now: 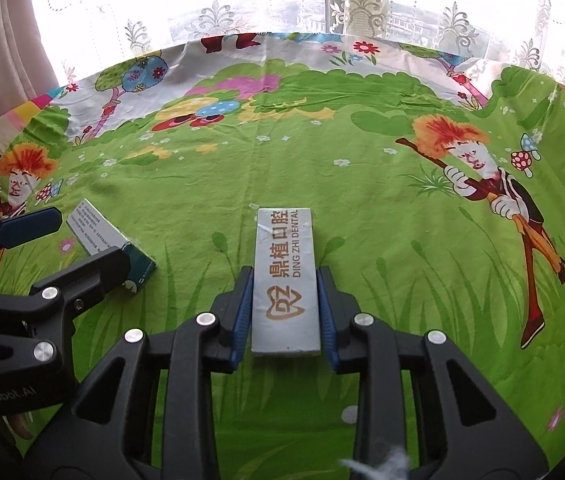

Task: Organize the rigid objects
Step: 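Grasp the white medicine box with the left gripper while the right gripper grasps the Dingzhi Dental box, then carry the white medicine box and Dingzhi Dental box over the purple box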

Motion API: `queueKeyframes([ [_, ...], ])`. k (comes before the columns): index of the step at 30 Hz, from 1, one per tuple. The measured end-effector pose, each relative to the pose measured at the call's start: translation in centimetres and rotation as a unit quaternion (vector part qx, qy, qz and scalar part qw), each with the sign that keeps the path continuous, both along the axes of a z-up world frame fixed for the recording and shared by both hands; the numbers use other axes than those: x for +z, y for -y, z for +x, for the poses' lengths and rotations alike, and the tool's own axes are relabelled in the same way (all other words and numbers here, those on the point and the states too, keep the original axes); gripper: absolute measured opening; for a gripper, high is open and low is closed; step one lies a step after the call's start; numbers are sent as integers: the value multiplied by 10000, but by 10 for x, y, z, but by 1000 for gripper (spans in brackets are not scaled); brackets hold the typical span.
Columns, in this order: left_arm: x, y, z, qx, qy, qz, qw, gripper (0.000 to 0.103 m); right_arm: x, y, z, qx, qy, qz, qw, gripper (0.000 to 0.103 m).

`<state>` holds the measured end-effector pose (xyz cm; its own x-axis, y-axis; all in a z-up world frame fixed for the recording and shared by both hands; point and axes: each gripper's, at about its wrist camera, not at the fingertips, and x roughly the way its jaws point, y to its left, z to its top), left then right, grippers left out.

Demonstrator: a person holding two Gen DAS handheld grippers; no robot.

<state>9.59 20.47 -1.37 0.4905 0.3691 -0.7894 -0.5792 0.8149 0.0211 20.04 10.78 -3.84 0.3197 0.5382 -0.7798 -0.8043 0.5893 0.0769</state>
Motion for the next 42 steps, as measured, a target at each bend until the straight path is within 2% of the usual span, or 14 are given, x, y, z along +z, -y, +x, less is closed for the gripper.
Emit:
queueKeyframes([
  [10, -18, -16, 8, -154, -20, -118, 9998, 87, 0, 1, 1, -17, -23, 21, 10000, 35],
  [11, -20, -16, 8, -180, -24, -132, 9997, 86, 0, 1, 1, -20, -26, 22, 10000, 35],
  [13, -25, -14, 10, -240, -87, -142, 9996, 76, 0, 1, 1, -22, -26, 21, 10000, 35],
  [21, -27, -7, 2, -111, 30, -193, 9997, 76, 0, 0, 1, -20, -11, 6, 10000, 35],
  [26, -26, 0, -8, 137, 16, -232, 9996, 76, -1, 0, 0, -20, -1, -4, 10000, 35],
  [33, -24, 7, -36, 726, 60, -340, 9968, 76, 0, 0, -2, 33, 8, 4, 10000, 35],
  [42, -18, 22, -89, 1663, 336, -443, 9845, 76, 4, -1, -20, 407, -213, 126, 9989, 35],
])
